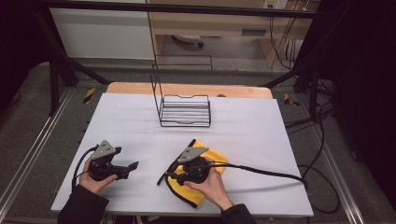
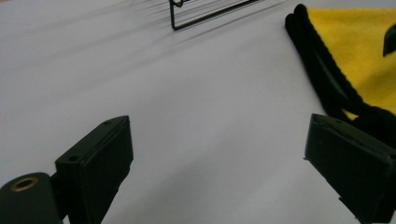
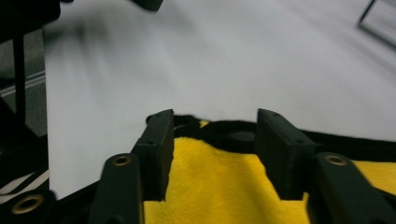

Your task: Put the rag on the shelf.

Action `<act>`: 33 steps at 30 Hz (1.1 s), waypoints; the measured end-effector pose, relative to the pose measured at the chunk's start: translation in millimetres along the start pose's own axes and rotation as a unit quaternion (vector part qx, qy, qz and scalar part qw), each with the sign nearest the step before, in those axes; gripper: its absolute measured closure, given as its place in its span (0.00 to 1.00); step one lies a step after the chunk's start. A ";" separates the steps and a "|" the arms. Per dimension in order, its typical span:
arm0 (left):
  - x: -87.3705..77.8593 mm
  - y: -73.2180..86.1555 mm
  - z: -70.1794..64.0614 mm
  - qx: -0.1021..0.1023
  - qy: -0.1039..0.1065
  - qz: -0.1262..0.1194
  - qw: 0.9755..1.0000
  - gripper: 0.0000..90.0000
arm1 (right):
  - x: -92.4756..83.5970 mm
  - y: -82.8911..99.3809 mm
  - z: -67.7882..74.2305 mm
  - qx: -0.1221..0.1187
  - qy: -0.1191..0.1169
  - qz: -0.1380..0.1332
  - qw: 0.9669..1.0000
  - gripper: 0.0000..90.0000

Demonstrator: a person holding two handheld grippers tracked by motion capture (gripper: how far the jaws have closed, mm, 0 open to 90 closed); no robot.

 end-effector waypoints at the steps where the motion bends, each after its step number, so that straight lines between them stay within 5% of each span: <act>1: 0.4 -2.3 -4.1 -0.002 0.002 0.000 1.000 0.11 | -6.3 -0.9 -5.9 0.002 0.009 -0.003 1.000 0.47; 6: 7.8 -13.8 -30.6 0.009 0.021 0.009 1.000 0.22 | -40.2 12.1 -44.1 0.044 0.058 -0.012 0.997 0.42; 11: 25.1 -23.1 -65.5 0.031 0.043 0.035 0.998 0.37 | -71.2 43.1 -75.6 0.086 0.104 -0.010 0.991 0.43; 20: 70.8 -28.0 -110.8 0.052 0.081 0.088 0.991 0.69 | -88.2 85.5 -101.7 0.124 0.150 0.010 0.981 0.55; 24: 84.4 -19.6 -116.6 0.051 0.086 0.114 0.988 0.81 | -90.9 89.2 -104.8 0.126 0.160 0.013 0.979 0.65; 33: 93.0 -16.0 -116.0 0.040 0.079 0.115 0.989 0.96 | -87.4 97.9 -106.3 0.148 0.151 0.029 0.977 0.91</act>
Point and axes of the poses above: each handheld gripper's, and its own axes: x roughly forward along the jaws, y roughly out of its underside, z roughly to its left, the point moved 9 cm from there along x, roughly forward along the jaws, and after that the axes turned 1 degree about -z, right-handed, at the moved point
